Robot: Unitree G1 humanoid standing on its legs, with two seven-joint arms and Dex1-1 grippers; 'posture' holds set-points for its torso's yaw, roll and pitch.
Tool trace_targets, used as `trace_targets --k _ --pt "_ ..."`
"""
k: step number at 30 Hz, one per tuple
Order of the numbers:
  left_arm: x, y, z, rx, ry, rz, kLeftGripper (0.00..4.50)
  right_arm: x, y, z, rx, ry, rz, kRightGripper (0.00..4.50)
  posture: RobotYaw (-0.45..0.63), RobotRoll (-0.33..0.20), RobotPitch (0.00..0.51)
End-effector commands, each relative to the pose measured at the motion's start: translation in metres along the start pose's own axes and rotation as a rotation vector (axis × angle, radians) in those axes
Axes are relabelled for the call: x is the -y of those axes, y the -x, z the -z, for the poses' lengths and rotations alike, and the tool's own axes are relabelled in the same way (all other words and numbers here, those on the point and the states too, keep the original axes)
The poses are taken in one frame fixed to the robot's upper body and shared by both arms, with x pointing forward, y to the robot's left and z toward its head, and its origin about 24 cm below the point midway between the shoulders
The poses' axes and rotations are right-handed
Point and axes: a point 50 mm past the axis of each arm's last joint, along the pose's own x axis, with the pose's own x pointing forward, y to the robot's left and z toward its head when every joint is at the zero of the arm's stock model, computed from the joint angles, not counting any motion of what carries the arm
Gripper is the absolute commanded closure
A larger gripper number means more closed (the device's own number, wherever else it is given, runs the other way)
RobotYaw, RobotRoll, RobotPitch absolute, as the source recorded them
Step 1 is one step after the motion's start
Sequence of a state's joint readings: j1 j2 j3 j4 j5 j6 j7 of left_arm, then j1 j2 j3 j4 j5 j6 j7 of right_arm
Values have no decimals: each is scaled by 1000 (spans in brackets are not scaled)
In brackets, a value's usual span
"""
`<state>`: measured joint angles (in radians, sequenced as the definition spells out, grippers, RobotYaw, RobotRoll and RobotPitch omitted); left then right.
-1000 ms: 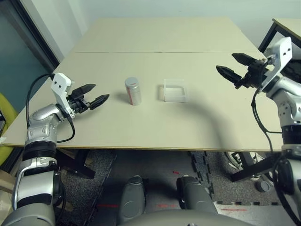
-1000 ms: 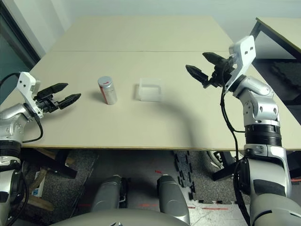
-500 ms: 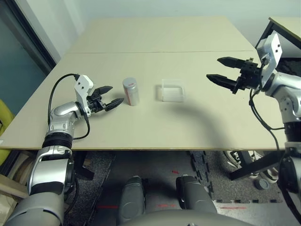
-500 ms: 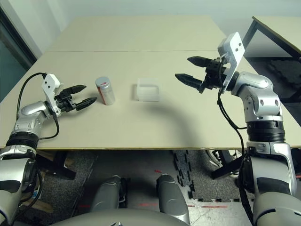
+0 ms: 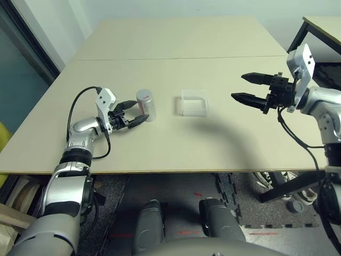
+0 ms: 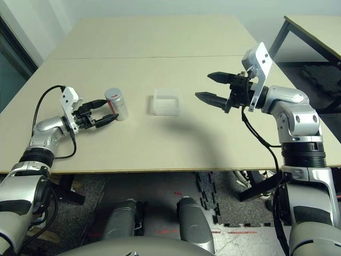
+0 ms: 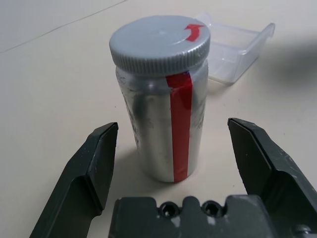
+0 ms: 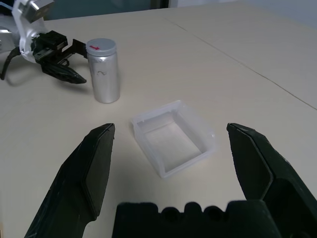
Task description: Pour the medicine from the bottle into the box.
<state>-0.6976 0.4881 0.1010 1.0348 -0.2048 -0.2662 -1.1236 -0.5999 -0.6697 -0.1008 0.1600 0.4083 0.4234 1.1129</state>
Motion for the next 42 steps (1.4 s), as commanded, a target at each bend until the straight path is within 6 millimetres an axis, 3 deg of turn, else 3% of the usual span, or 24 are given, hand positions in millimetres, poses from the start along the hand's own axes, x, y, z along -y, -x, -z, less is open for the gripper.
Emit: trace_targets --k 1,15,18,21,30,35,42 --pt "-1 -6 -2 17 7 -25 46 -2 3 0 -12 -6 -9 0 -222 0 67" --pt "7 -30 0 10 15 -44 46 -8 8 -3 -26 -19 -11 0 -273 0 67" --pt "5 -31 -1 16 38 -53 626 -9 8 -2 -24 -22 -6 0 -280 0 66" --pt "3 -30 -3 25 45 -56 1727 -10 10 -2 -20 -26 5 0 -283 0 66" --pt "1 -27 -8 39 61 -13 1751 -12 2 -1 -8 -36 -10 0 -253 0 65" --pt "2 -25 -22 41 46 141 1751 -17 -14 -3 9 -65 -79 0 -206 0 62" --pt "8 -24 -41 24 -2 334 1751 -31 -60 -16 31 -78 -232 0 -140 0 62"
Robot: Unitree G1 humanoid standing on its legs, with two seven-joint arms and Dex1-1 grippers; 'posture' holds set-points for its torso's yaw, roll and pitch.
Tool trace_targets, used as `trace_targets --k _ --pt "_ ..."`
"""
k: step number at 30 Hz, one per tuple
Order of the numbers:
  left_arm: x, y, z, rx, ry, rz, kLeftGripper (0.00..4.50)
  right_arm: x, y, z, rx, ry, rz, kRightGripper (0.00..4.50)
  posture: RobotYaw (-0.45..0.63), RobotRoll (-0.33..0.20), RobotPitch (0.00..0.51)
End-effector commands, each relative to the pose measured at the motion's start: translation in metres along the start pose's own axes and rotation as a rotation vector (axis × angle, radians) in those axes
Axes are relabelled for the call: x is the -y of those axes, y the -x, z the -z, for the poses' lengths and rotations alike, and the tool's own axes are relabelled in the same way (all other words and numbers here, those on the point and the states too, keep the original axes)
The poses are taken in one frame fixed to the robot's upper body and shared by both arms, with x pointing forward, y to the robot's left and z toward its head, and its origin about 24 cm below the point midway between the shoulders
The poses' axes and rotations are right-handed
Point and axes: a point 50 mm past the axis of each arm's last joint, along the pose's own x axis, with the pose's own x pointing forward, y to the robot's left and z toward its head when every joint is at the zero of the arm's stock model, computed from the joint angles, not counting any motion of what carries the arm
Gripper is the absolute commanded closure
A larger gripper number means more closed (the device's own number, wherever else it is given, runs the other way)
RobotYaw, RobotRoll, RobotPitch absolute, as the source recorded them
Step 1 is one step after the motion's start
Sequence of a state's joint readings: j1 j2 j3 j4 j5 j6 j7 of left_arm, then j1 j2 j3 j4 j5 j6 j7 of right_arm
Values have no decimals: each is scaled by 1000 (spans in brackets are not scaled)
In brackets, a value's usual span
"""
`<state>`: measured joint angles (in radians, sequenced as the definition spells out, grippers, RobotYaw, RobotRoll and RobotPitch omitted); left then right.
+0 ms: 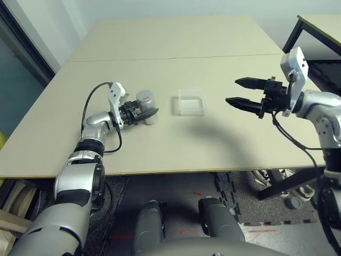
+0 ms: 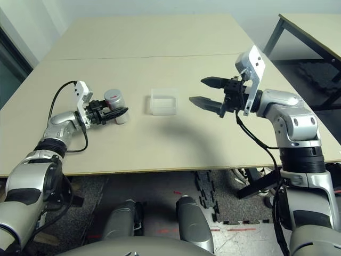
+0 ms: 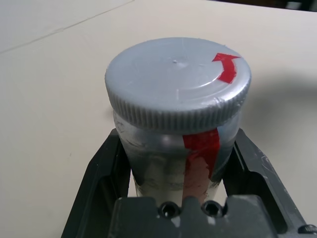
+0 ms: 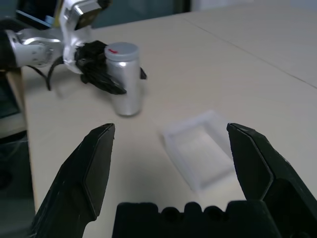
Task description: Pour the medicine from the bottle into the box.
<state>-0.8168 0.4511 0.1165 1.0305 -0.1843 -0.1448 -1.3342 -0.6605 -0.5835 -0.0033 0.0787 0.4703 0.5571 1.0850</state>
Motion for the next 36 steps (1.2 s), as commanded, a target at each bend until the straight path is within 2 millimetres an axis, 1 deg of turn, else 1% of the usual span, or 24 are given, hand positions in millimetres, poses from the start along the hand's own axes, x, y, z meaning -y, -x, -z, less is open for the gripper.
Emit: trace_targets --k 1,6,11,14,23,33,36 --pt "4 -2 -11 -28 -30 111 1751 -7 -29 -5 1 -13 -105 0 -134 0 62" --pt "10 -5 -16 -68 -55 199 1751 -18 -75 -6 -11 -22 -201 0 -97 0 68" --pt "15 -11 -25 -58 -74 248 1751 -23 -103 -8 -16 -8 -236 0 -77 0 73" --pt "17 -15 -28 -53 -80 260 1751 -27 -114 -8 -23 -1 -262 0 -68 0 77" --pt "20 -22 -33 -38 -88 282 1751 -34 -133 -4 -31 18 -297 0 -70 0 71" --pt "21 -27 -33 -28 -86 293 1751 -36 -141 -8 5 2 -294 0 -75 0 67" --pt "22 -28 -32 -26 -80 299 1751 -36 -142 -8 20 -2 -291 544 -73 0 69"
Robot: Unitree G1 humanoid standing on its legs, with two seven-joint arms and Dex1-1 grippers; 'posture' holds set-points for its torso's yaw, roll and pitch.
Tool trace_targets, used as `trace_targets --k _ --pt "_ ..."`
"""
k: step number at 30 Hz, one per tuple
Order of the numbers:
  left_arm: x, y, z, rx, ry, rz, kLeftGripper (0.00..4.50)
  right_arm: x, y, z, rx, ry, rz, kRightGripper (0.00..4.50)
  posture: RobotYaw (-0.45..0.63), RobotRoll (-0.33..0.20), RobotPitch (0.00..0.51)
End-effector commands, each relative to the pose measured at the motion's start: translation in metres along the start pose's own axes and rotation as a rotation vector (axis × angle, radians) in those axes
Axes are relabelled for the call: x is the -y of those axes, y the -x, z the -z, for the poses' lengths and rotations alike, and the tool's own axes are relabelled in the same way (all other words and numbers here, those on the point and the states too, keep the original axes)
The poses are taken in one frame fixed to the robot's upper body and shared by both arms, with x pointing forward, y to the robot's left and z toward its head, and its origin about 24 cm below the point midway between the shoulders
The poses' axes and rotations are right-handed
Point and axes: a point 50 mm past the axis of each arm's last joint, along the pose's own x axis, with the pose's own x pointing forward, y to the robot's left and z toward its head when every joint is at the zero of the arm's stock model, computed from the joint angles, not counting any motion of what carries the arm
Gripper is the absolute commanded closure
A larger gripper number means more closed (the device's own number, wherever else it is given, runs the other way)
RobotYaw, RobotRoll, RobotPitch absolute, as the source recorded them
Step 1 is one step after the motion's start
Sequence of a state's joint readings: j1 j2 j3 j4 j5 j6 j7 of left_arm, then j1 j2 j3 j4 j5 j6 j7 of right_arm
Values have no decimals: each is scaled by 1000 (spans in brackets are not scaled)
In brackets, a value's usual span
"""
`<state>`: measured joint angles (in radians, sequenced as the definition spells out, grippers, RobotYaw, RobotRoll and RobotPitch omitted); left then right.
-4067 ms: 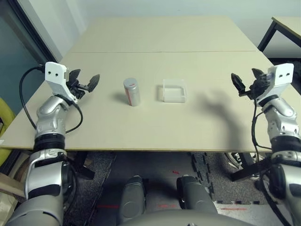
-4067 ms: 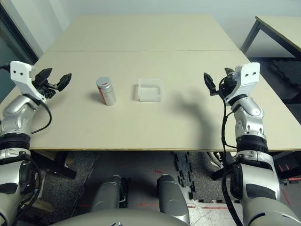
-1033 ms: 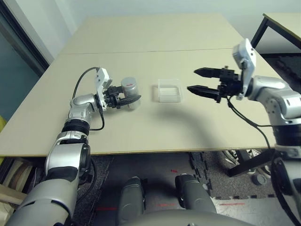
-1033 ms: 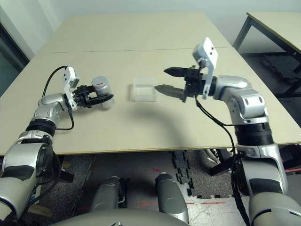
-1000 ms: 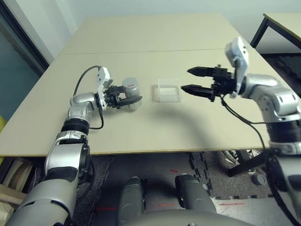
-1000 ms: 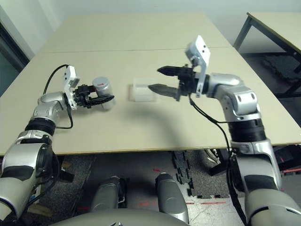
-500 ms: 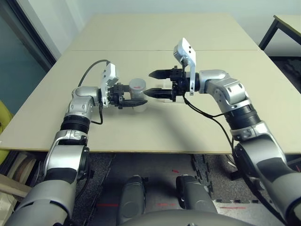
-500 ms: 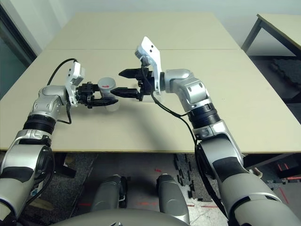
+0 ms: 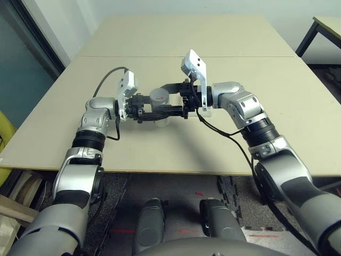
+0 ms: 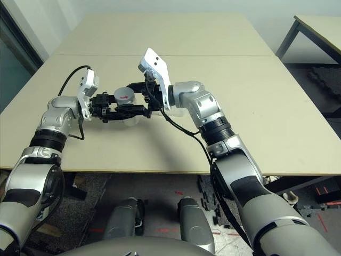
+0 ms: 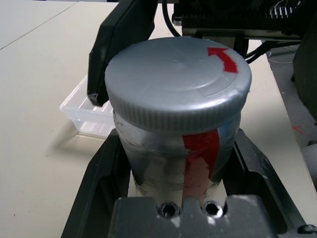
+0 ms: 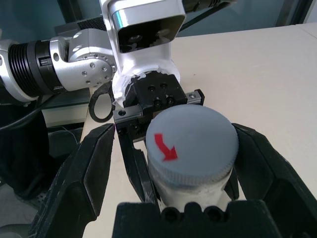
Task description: Pour the medicine from the bottle into the box.
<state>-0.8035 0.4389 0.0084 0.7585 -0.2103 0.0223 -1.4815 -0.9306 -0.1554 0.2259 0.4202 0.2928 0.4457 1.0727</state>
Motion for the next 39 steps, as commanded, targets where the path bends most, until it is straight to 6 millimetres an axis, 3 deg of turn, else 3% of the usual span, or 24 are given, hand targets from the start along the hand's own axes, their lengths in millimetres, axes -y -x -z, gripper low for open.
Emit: trace_targets --k 1,4,10,22,39 --pt "2 -5 -2 9 -1 24 1751 1 -2 -6 21 16 1 920 -71 0 69" --pt "4 -5 -1 9 3 36 1751 1 -3 -8 37 10 -6 1893 -70 0 70" --pt "6 -7 -3 21 2 48 1751 0 -1 -11 67 11 -34 1891 -63 0 65" --pt "17 -16 -8 44 17 129 1751 -16 4 -20 125 37 -277 1891 -54 0 63" --pt "27 -17 -8 57 34 154 1751 -12 11 -16 83 49 -268 1891 -51 0 66"
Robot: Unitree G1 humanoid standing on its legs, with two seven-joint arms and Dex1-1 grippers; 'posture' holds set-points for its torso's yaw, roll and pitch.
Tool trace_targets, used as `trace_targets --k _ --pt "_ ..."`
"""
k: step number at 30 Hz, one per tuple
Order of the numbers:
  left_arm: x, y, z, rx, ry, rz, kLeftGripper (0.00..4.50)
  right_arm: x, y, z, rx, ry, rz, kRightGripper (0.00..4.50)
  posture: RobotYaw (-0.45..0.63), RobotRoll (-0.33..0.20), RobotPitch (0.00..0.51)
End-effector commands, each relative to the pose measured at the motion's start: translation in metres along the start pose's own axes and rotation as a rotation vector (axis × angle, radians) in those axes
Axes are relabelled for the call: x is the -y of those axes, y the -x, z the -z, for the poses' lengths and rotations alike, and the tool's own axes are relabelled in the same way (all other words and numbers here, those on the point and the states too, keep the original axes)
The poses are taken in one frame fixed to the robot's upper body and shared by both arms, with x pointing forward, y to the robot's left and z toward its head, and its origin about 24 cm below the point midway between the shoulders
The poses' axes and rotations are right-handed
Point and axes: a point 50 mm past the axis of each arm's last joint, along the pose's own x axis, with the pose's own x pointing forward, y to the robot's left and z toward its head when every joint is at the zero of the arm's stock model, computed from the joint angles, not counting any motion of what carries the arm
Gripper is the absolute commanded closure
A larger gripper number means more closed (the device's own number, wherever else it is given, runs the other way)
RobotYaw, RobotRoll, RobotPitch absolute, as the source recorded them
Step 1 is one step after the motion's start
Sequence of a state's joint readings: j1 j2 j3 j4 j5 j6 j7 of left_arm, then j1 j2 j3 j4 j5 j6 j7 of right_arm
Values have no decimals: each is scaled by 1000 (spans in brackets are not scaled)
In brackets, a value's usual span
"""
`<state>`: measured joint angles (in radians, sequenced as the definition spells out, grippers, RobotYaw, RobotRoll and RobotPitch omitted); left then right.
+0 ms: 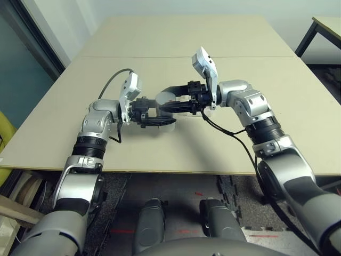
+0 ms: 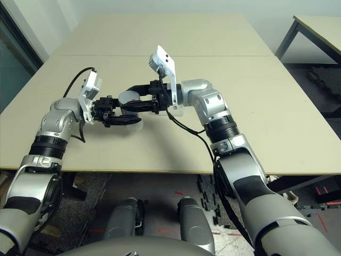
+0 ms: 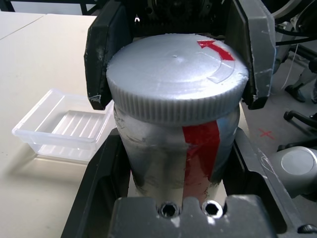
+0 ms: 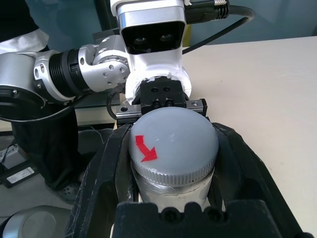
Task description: Pour the medicine from the bottle into the box.
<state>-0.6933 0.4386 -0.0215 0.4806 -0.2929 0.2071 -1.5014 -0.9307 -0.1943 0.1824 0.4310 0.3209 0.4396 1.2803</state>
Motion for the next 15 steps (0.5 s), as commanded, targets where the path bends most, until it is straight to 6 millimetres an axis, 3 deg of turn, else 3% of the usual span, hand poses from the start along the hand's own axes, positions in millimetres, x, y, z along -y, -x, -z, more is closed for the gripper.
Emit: trace_targets --k 1,2,8,15 --pt "4 -8 -1 14 1 48 1751 -9 -8 -14 42 60 -106 1891 -51 0 66" --pt "4 -7 -1 15 1 46 1751 -8 -7 -13 41 61 -102 1891 -52 0 66" --pt "6 -4 -2 18 2 38 1751 -6 -2 -10 30 57 -79 0 -50 0 66" --pt "10 4 -3 19 1 20 1751 -2 13 -5 16 43 -35 0 -40 0 70"
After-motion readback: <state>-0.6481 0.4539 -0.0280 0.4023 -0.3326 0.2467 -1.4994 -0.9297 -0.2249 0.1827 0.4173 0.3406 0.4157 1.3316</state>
